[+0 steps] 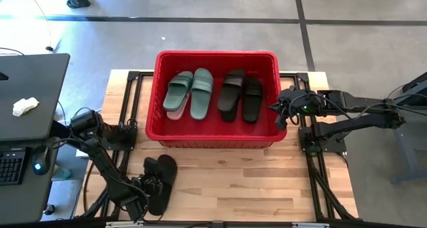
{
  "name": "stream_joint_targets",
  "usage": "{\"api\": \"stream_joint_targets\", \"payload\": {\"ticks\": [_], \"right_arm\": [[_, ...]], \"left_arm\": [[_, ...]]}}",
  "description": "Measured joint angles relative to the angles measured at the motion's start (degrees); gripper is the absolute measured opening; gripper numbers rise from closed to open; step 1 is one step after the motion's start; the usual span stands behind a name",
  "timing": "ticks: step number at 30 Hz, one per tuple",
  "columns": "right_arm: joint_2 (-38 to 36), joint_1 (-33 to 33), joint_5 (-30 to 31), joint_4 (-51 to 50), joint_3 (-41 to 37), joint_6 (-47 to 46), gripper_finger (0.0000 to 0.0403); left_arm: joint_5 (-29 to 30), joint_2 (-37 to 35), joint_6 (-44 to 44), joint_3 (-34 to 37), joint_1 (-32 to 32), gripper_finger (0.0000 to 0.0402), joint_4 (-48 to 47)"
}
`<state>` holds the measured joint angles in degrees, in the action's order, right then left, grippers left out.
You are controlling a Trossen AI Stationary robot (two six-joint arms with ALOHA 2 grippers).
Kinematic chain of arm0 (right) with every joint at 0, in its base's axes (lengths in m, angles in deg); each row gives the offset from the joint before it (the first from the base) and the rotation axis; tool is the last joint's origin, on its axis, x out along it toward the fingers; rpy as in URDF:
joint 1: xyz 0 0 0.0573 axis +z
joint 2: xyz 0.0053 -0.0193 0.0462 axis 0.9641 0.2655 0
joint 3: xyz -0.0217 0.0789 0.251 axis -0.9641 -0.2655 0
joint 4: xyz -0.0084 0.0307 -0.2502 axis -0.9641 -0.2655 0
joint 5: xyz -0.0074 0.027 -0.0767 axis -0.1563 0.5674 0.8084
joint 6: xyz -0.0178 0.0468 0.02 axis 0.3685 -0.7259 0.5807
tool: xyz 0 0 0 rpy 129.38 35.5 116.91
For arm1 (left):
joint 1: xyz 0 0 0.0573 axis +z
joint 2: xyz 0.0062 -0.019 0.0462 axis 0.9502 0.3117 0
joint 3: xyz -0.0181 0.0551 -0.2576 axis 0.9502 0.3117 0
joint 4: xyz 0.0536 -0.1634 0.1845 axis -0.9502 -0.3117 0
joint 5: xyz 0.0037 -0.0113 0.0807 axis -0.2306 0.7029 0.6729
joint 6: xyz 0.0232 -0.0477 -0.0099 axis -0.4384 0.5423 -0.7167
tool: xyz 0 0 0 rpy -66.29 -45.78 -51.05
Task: Pick and place slides into bin
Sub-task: Put the black slide into the red bin
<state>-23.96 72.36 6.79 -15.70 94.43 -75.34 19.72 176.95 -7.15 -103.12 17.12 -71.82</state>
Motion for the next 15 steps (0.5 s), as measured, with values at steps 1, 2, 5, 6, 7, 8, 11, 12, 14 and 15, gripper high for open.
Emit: {"api": "stream_joint_targets", "payload": {"ticks": [1,2,5,6,7,8,11,12,14,15], "right_arm": [[0.0,0.0,0.0,0.0,0.0,0.0,0.0000],[0.0,0.0,0.0,0.0,0.0,0.0,0.0000],[0.0,0.0,0.0,0.0,0.0,-0.2,0.0000],[0.0,0.0,0.0,0.0,0.0,-0.2,0.0000],[0.0,0.0,0.0,0.0,0.0,-0.2,0.0000],[0.0,0.0,0.0,0.0,0.0,-0.2,0.0000],[0.0,0.0,0.0,0.0,0.0,-0.2,0.0000],[0.0,0.0,0.0,0.0,0.0,-0.2,0.0000],[0.0,0.0,0.0,0.0,0.0,-0.2,0.0000],[0.0,0.0,0.0,0.0,0.0,-0.2,0.0000]], "left_arm": [[0.0,0.0,0.0,0.0,0.0,0.0158,0.2],[0.1,0.0,0.0,0.0,0.0,0.0158,0.3],[0.1,0.0,0.0,0.0,0.0,0.0146,0.8],[0.2,0.0,0.0,0.0,0.0,0.0138,1.1],[0.3,0.0,0.0,0.0,0.0,0.0128,1.4],[0.3,0.0,0.0,0.0,0.0,0.0116,1.7],[0.3,0.0,0.0,0.0,0.0,0.0072,2.3],[0.4,0.0,0.0,0.0,0.0,0.0057,2.6],[0.7,0.0,0.0,0.0,0.0,0.0025,3.2],[0.7,0.0,0.0,0.0,0.0,0.0013,3.3]]}}
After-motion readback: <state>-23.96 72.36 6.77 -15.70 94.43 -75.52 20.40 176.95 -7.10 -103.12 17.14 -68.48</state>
